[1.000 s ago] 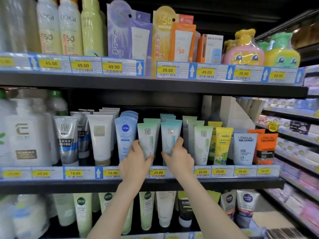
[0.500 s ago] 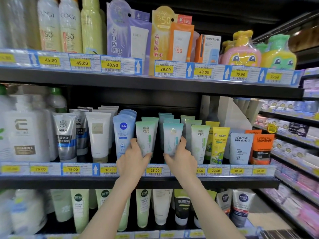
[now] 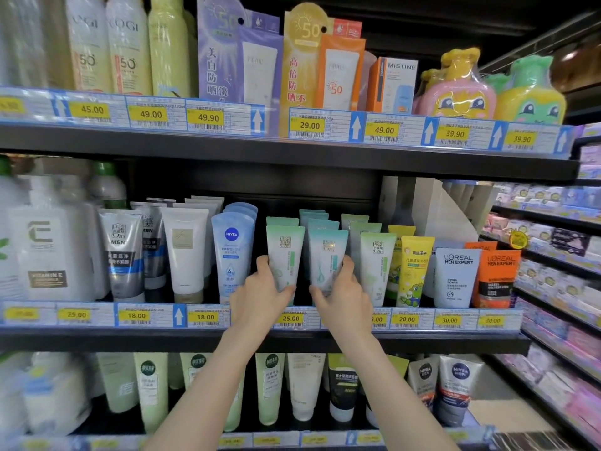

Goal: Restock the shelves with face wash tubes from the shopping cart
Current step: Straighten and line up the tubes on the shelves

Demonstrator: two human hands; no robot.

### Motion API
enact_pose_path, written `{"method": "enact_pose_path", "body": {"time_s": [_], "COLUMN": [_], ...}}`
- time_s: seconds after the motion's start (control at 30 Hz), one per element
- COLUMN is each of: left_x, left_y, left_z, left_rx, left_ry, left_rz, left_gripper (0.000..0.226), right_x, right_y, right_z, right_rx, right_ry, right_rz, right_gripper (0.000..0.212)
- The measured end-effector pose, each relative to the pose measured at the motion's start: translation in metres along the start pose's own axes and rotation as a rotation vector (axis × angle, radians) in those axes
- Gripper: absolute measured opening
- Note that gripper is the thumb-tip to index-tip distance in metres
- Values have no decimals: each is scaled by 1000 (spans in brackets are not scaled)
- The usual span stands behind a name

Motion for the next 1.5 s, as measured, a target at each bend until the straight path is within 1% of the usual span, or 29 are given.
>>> {"method": "enact_pose_path", "body": {"time_s": [0.33, 0.57, 0.73, 1.03, 1.17, 1.3, 1.5], "left_x": [-4, -6, -7, -5, -4, -5, -7], "left_y": [0, 2, 3, 7, 9, 8, 8], "left_z": [-1, -1, 1, -2, 0, -1, -7], "left_rx": [-9, -33, -38, -45, -33, -11, -32], "left_ry": [-32, -63, -44, -18, -43, -66, 31], "left_rz": [8, 41, 46, 87, 79, 59, 10], "left_gripper": [63, 62, 63, 64, 65, 65, 69], "right_x": [0, -2, -2, -1, 0, 1, 5], "right_y": [-3, -2, -1, 0, 0, 1, 4], "right_z": [3, 3, 2, 3, 2, 1, 2], "right_rx": [-11, -20, -29, -8, 4, 1, 20], "right_ry": [17, 28, 10, -19, -36, -36, -79], "right_rz": [16, 27, 45, 9, -4, -28, -35], "right_gripper": [77, 76, 77, 73, 71, 73, 78]}}
Point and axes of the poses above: each hand's wrist, its own y-axis away from the middle knuckle, its own x-axis out of the back of the hand, z = x × y, the point moved 8 cm from there along -y, towards the middle knuckle, and after that the axes turned 13 degrees about -z, right-handed, at the moved point
